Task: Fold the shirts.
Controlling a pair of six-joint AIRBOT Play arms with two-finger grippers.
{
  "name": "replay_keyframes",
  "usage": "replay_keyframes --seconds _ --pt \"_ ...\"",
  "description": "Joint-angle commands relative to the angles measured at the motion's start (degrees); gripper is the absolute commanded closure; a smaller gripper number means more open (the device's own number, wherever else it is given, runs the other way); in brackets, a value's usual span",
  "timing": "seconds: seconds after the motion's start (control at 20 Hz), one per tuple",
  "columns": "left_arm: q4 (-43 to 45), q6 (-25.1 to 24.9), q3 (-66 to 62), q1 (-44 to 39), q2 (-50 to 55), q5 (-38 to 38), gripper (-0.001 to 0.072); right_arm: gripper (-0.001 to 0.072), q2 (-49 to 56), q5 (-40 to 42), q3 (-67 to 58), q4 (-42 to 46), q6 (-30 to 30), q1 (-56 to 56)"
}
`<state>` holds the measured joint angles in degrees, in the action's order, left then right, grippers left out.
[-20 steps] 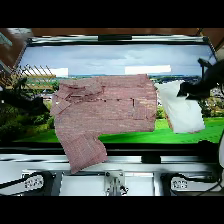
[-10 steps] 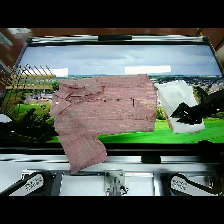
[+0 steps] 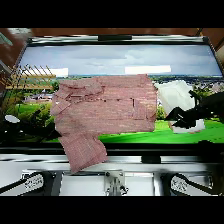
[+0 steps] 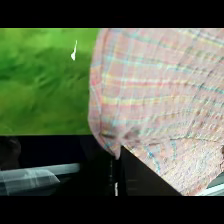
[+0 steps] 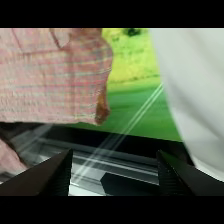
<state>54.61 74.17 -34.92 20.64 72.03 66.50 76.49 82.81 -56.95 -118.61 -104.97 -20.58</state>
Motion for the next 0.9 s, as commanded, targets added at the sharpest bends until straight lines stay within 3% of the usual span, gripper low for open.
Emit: replay_keyframes --seconds 0.0,0.15,0.4,0.45,0.5,0.75,0.8,0.85 --pt "-0.7 -0.2 0.0 -1.0 0.6 -1.8 0.0680 0.0084 0.0 -1.7 3.8 0.8 -4.6 5.8" --pt "-0.7 -0.2 0.0 -1.0 0.5 -1.4 0.0680 0.0087 0.0 -7.8 6.3 2.5 -5.6 10.5" --pt "-0.7 -0.2 0.0 -1.0 0.5 -1.4 0.0680 0.0088 0.9 -19.7 6.4 1.6 -1.3 14.7" --pt "-0.7 -0.2 0.0 -1.0 0.5 -1.4 0.0680 0.0134 1.9 -19.3 6.4 0.9 -1.0 14.7" --pt "-0.7 -0.2 0.0 -1.0 0.5 -1.4 0.0680 0.0226 2.8 -18.7 6.4 0.3 -0.3 14.7" --pt "-0.7 -0.5 0.0 -1.0 0.5 -1.4 0.0680 0.0242 4.4 -18.5 6.4 -0.3 1.3 14.7" --pt "-0.7 -0.7 0.0 -1.0 0.5 -1.4 0.0679 0.0368 4.4 -18.7 6.4 -0.6 1.8 14.7" --pt "-0.7 -0.7 0.0 -1.0 0.5 -1.4 0.0680 0.0417 4.4 -19.1 6.4 -0.8 3.1 14.7"
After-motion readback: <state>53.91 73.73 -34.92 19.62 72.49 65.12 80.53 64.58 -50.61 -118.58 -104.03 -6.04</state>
